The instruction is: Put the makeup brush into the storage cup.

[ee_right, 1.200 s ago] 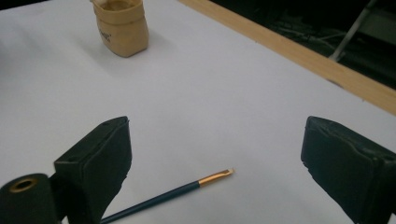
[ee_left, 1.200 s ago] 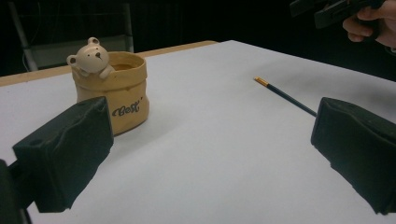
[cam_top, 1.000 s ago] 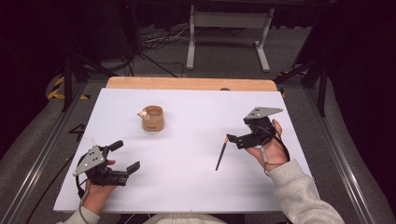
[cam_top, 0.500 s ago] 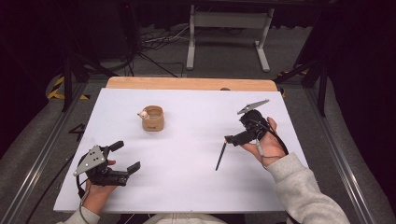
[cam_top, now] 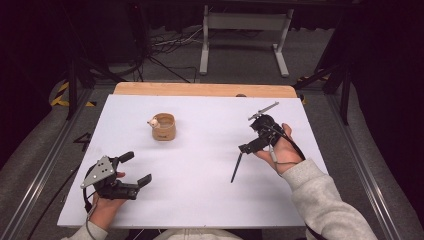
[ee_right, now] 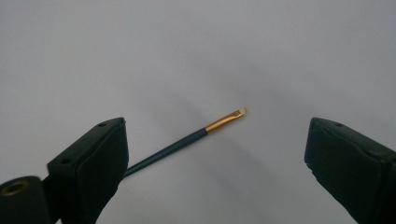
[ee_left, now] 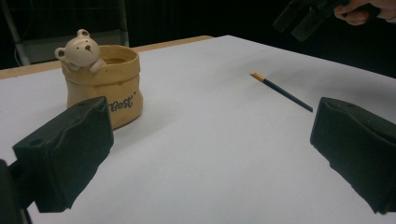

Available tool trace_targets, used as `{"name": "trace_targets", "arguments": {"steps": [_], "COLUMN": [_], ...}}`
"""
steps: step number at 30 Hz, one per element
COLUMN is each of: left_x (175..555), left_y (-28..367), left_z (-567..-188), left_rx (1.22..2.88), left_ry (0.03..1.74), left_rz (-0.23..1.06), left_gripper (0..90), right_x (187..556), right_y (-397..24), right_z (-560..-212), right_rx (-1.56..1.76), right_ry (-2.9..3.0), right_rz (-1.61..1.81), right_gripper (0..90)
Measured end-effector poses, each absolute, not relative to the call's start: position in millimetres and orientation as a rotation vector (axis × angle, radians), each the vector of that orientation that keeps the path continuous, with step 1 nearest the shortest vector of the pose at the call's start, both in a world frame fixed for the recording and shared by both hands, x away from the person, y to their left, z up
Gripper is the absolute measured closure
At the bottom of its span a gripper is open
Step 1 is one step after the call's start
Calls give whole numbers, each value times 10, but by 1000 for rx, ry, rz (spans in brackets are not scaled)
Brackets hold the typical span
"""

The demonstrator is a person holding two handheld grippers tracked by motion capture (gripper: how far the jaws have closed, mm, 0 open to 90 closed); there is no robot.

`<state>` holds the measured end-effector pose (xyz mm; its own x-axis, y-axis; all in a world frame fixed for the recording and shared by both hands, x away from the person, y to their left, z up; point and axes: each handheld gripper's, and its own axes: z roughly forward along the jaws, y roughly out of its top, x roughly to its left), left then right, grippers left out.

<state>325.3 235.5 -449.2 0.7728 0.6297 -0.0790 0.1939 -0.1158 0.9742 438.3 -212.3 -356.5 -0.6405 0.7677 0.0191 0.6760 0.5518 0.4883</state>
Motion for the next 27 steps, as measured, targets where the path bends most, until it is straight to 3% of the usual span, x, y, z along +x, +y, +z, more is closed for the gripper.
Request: {"name": "trace_targets", "arguments": {"steps": [27], "left_x": [3248], "left_y": [2352], "left_z": [-4487], "left_rx": [1689], "left_ry": [651], "left_rz": [423], "left_gripper": [2], "right_x": [4568], "right_y": [-1933], "right_z": [-3755], "right_rx": [1332], "right_ry": [2670], "right_rz": [477], "right_gripper": [90]}}
